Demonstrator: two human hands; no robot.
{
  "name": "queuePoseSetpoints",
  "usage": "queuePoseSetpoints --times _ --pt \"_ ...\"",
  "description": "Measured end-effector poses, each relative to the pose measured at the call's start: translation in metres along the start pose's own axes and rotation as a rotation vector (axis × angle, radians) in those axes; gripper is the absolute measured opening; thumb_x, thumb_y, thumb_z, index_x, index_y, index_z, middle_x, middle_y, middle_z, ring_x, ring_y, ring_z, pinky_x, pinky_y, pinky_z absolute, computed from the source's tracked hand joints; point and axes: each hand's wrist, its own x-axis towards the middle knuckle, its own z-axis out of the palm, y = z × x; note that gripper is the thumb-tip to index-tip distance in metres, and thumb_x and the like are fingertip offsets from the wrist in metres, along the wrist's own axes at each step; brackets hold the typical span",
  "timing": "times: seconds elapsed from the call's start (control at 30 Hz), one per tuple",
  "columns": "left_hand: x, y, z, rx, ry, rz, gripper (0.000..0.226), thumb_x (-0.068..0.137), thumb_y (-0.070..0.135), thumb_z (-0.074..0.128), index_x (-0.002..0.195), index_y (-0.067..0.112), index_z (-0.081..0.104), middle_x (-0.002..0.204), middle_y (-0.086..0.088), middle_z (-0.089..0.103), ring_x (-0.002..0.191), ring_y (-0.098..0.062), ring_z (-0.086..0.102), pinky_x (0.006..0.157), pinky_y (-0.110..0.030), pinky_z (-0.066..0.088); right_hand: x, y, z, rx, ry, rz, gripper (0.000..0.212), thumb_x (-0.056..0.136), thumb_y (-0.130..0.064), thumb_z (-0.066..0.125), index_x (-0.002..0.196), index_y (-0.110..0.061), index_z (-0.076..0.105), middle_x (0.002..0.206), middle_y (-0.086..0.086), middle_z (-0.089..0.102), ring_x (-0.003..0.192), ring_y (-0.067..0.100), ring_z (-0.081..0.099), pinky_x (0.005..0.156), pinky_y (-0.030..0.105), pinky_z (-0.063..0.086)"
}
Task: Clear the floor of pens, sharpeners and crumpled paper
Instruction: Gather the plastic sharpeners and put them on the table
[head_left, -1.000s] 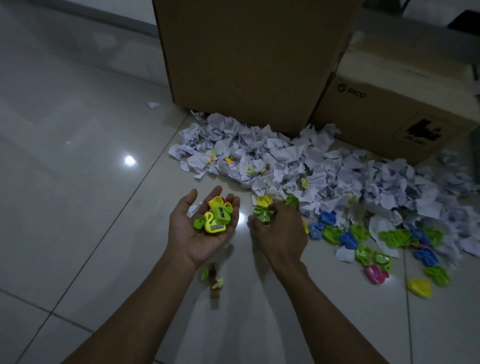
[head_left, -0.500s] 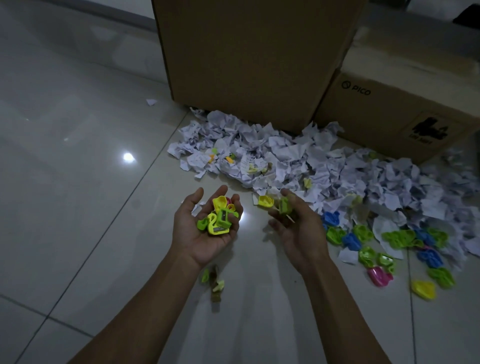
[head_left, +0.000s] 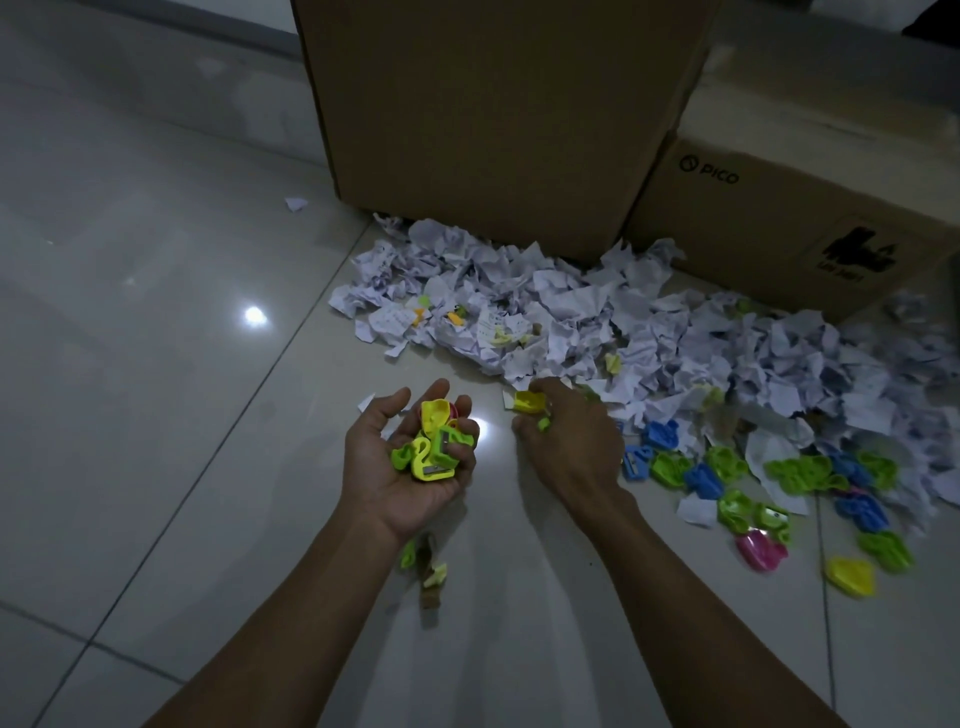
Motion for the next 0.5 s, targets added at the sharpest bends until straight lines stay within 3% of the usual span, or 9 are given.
queuePoseSetpoints --times 0.17,0.4,0.5 --pt "0.0 0.001 -0.003 -0.008 -0.045 -0.007 0.045 0.052 0.018 0.077 0.095 0.006 0.073 0.095 -0.018 0.063 0.07 -0.026 0.059 0.051 -0.026 0.048 0.003 -0.002 0.002 -0.033 0.06 -0.061 0.025 0.089 -0.031 0.059 0.114 -0.029 0.061 0.102 0.002 0.069 0.097 0.025 0.061 0.069 0.031 0.039" --pt "-0.002 -0.002 0.006 0.048 0.004 -0.004 0.033 0.073 0.029 0.058 0.097 0.01 0.069 0.094 -0.015 0.062 0.072 -0.022 0.055 0.049 -0.023 0.045 0.013 -0.003 -0.005 -0.074 -0.013 -0.126 0.03 0.089 -0.034 0.06 0.118 -0.028 0.063 0.111 0.002 0.068 0.105 0.026 0.061 0.077 0.034 0.045" --pt "-0.002 -0.001 0.008 0.059 0.0 -0.002 0.032 0.073 0.029 0.058 0.096 0.01 0.07 0.094 -0.015 0.063 0.071 -0.022 0.055 0.049 -0.023 0.045 0.009 -0.002 -0.014 0.157 -0.025 -0.107 0.033 0.078 -0.036 0.074 0.109 -0.025 0.069 0.105 0.0 0.07 0.098 0.02 0.062 0.078 0.031 0.048"
